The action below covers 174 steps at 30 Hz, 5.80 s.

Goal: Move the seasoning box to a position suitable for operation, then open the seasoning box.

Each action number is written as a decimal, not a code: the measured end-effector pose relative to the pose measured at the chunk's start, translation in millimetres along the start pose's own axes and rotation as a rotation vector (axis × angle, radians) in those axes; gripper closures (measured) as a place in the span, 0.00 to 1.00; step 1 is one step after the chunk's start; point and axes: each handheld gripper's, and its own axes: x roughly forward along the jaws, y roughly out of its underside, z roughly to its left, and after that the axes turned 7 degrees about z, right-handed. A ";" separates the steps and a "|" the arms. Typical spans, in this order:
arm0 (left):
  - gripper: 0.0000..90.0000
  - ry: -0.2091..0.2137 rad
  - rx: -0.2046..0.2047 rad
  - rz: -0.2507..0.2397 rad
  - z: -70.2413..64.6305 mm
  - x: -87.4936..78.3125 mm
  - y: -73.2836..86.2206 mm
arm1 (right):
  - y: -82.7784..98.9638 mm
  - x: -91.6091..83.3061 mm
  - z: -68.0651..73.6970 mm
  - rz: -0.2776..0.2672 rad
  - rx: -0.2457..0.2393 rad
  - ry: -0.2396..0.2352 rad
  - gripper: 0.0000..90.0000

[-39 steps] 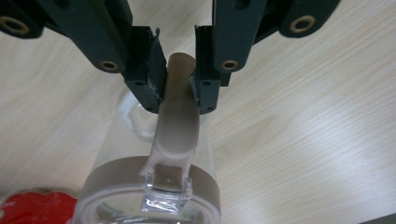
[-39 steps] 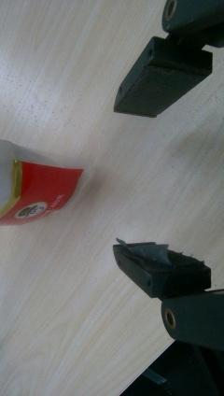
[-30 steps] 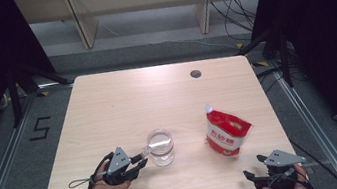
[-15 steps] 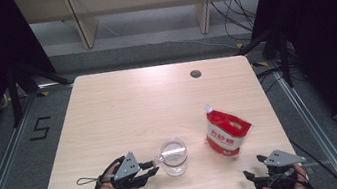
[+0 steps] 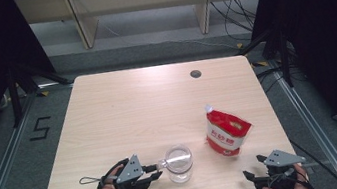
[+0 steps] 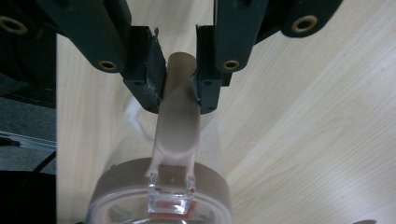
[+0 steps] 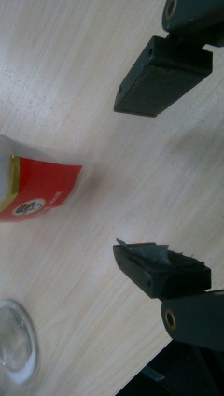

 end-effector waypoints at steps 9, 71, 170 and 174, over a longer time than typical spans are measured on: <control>0.73 -0.008 -0.043 0.003 1.3 -3.3 -1.4 | 0.3 0.1 0.5 0.003 0.025 -0.005 0.30; 0.99 -0.092 -0.141 -0.135 -12.3 -26.2 -39.0 | -12.2 -10.1 12.9 -0.085 -0.086 -0.001 0.40; 0.26 -0.173 -0.221 -0.039 -14.2 -47.8 22.3 | -133.1 29.5 112.0 -0.339 -0.394 -0.236 0.97; 0.26 -0.176 -0.220 -0.030 -15.2 -48.0 23.2 | -134.8 29.6 114.3 -0.345 -0.396 -0.240 0.97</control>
